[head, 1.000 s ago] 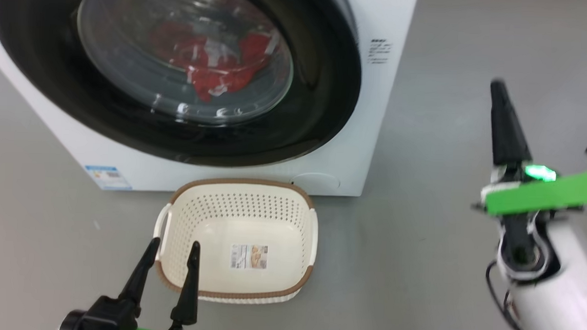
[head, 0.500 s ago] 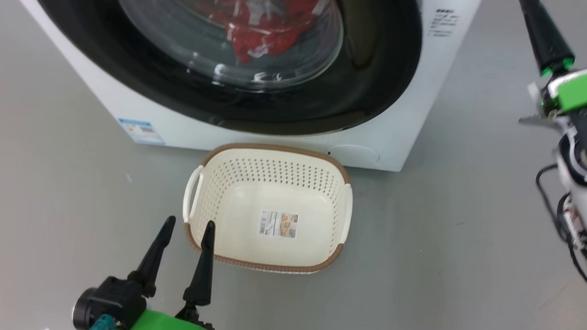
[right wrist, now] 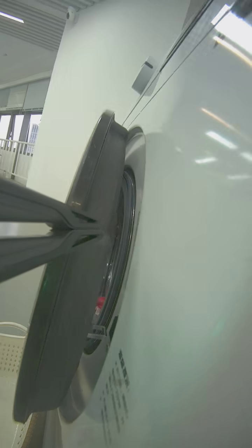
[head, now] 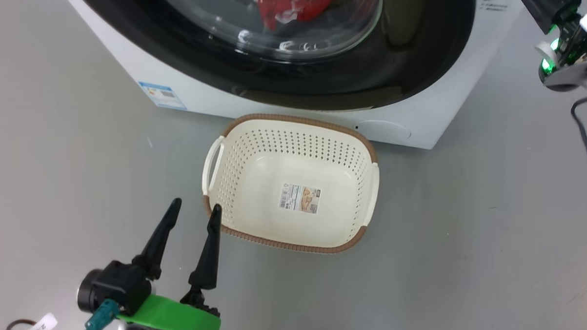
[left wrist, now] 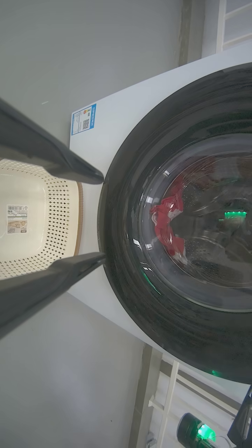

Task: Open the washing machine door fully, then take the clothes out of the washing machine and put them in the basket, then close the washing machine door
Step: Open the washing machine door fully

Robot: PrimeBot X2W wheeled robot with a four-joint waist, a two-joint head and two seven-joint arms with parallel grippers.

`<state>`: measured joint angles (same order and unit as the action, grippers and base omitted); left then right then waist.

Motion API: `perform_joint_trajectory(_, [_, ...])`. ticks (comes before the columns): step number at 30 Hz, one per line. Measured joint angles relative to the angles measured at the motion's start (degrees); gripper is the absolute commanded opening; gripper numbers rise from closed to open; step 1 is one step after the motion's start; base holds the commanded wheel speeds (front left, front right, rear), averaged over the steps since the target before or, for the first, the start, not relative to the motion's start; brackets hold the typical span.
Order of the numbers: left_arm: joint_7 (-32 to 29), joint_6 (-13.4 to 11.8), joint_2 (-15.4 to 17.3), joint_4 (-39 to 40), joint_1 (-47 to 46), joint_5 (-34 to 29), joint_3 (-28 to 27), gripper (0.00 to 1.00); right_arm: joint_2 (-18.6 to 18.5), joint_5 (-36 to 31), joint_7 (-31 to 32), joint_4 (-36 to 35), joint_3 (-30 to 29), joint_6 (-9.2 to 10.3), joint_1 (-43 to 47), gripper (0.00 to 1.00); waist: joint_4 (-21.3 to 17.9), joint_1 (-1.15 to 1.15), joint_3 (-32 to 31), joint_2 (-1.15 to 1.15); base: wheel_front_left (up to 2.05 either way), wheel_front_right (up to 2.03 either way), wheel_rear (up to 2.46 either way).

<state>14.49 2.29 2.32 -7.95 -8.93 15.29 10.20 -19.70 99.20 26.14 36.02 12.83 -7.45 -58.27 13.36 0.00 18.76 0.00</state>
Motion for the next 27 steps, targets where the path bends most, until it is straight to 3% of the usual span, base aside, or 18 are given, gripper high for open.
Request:
perform_joint_trajectory(6, [0.0, -0.01, -0.03, 0.15, -1.01, 0.44, 0.29, 1.0, 0.04, 3.3, 8.25, 4.72, 0.76, 0.0, -5.69, 0.0, 0.99, 0.0, 1.74, 0.0, 0.0, 0.0, 0.0])
perform_joint_trajectory(16, [0.0, -0.33, -0.08, 0.71, -2.85, 0.96, 0.96, 1.0, -0.34, 3.67, 14.45, 12.74, 2.63, 0.0, -12.69, 0.0, 2.18, 0.0, 4.47, 0.0, 0.0, 0.0, 0.0])
perform_joint_trajectory(27, [0.05, -0.78, -0.09, 1.03, -4.2, 1.12, 1.4, 1.0, -0.57, 4.14, 19.56, 15.52, 3.35, 0.25, -14.73, 0.0, 2.66, 0.0, 5.5, 0.0, 0.0, 0.0, 0.0])
